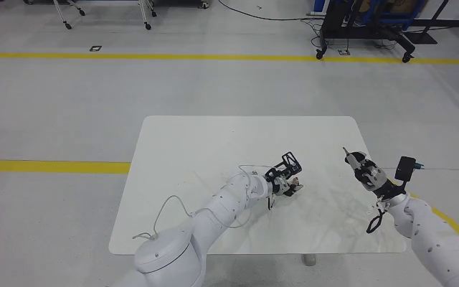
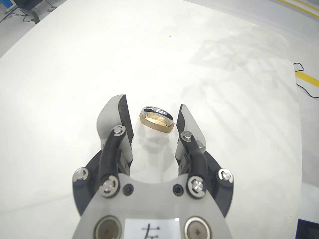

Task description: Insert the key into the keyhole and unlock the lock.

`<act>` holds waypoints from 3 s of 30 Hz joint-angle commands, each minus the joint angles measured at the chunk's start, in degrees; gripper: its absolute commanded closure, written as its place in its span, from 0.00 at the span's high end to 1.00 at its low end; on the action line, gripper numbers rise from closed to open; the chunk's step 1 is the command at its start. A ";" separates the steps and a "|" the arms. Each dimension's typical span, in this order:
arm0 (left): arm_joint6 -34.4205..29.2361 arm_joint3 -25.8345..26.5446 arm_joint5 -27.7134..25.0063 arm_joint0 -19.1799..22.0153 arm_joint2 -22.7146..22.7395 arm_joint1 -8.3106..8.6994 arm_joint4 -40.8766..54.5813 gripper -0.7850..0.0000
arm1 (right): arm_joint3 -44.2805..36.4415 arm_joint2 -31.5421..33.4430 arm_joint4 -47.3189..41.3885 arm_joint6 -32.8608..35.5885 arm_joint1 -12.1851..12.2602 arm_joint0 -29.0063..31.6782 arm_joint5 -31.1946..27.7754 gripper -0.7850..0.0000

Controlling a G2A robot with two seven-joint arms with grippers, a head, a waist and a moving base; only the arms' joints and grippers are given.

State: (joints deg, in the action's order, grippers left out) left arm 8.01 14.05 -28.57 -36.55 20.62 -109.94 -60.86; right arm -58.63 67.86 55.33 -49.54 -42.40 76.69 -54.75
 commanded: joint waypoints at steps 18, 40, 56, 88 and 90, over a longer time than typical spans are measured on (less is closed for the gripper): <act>-2.44 -2.20 -0.42 -0.32 1.14 -1.80 0.14 0.49 | -0.01 -0.02 0.01 -0.01 0.01 -0.01 0.01 0.00; -1.39 -3.01 -0.33 0.43 2.16 -2.11 -1.44 0.00 | -0.01 -0.02 0.01 -0.01 0.01 -0.01 0.01 0.00; 2.78 -3.94 -3.79 2.70 5.09 -1.08 2.70 0.00 | -0.01 -0.02 0.01 -0.01 0.01 -0.01 0.01 0.00; 12.10 -14.05 -26.22 3.29 23.45 8.22 37.74 0.00 | -6.60 -7.40 -7.76 17.65 -4.67 -5.42 4.23 0.00; 0.94 -14.05 -26.58 3.86 28.42 9.39 48.74 0.00 | -8.15 -9.05 -8.66 20.69 -5.52 -6.57 5.78 0.00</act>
State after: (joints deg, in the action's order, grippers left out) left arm 19.02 -0.04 -56.07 -32.96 45.46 -101.31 -24.09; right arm -65.89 59.73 47.18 -30.71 -47.47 70.82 -49.81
